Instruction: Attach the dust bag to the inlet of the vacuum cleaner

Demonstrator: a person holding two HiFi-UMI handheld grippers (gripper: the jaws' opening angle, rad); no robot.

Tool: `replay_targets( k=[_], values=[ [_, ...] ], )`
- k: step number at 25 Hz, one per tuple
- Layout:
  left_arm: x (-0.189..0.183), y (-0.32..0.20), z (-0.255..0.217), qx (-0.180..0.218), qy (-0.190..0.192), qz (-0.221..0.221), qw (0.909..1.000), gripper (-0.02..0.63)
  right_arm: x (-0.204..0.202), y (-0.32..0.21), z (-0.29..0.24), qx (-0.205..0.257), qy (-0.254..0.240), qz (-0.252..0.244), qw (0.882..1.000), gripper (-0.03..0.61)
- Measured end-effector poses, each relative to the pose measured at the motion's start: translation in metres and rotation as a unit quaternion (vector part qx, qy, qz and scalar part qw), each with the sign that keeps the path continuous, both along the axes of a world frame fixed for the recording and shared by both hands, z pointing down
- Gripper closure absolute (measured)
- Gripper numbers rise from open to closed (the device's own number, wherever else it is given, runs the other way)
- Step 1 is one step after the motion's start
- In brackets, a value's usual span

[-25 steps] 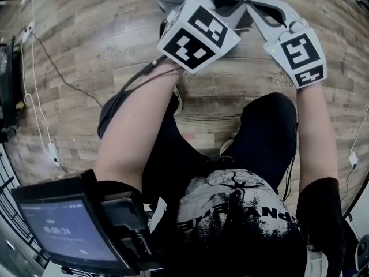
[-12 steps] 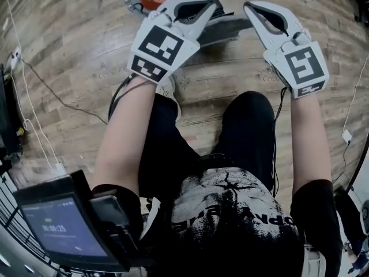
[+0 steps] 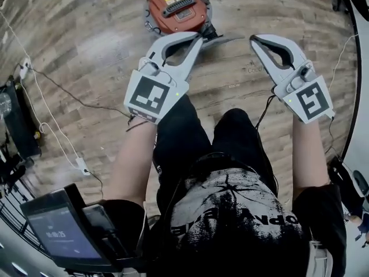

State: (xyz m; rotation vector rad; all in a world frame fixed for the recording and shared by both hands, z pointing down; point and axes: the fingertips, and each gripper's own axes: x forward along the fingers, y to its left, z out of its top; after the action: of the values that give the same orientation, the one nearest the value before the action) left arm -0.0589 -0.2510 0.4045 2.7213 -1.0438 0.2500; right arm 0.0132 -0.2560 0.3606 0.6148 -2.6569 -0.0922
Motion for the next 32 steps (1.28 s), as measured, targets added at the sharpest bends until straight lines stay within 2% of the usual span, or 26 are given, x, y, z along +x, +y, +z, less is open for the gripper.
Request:
replay_targets(
  k=[3, 6, 11, 14, 20, 24, 29, 32],
  values=[
    [-0.018, 0.002, -0.053, -0.02, -0.005, 0.01, 0.9997, 0.609, -0.025, -0.004, -0.057, -0.001, -0.009, 0.011, 1.0, 0.574],
    [-0.034, -0.006, -0.109, -0.02, -0.01, 0.017, 0.9996, 0.609, -0.044, -0.011, -0.109, 0.005, -0.017, 0.022, 1.0, 0.574],
    [-0.053, -0.021, -0.184, 0.012, -0.013, 0.031, 0.9994, 0.609, -0.076, -0.013, -0.18, 0.043, -0.047, 0.029, 0.998, 0.574],
    [-0.059, -0.041, -0.216, 0.044, -0.009, 0.032, 0.9985, 0.609, -0.09, -0.023, -0.205, 0.065, -0.031, 0.034, 0.997, 0.574],
    [-0.073, -0.048, -0.246, 0.068, -0.025, 0.028, 0.9969, 0.609, -0.113, -0.032, -0.232, 0.088, -0.045, 0.03, 0.995, 0.574],
    [-0.087, -0.047, -0.256, 0.074, -0.029, 0.011, 0.9968, 0.609, -0.125, -0.033, -0.238, 0.068, -0.054, 0.035, 0.996, 0.574],
    [-0.094, -0.038, -0.267, 0.081, -0.039, -0.015, 0.9958, 0.609, -0.134, -0.027, -0.241, 0.08, -0.056, 0.004, 0.995, 0.574],
    [-0.096, -0.031, -0.264, 0.077, -0.04, -0.024, 0.996, 0.609, -0.136, -0.022, -0.234, 0.062, -0.06, 0.002, 0.996, 0.574]
  ],
)
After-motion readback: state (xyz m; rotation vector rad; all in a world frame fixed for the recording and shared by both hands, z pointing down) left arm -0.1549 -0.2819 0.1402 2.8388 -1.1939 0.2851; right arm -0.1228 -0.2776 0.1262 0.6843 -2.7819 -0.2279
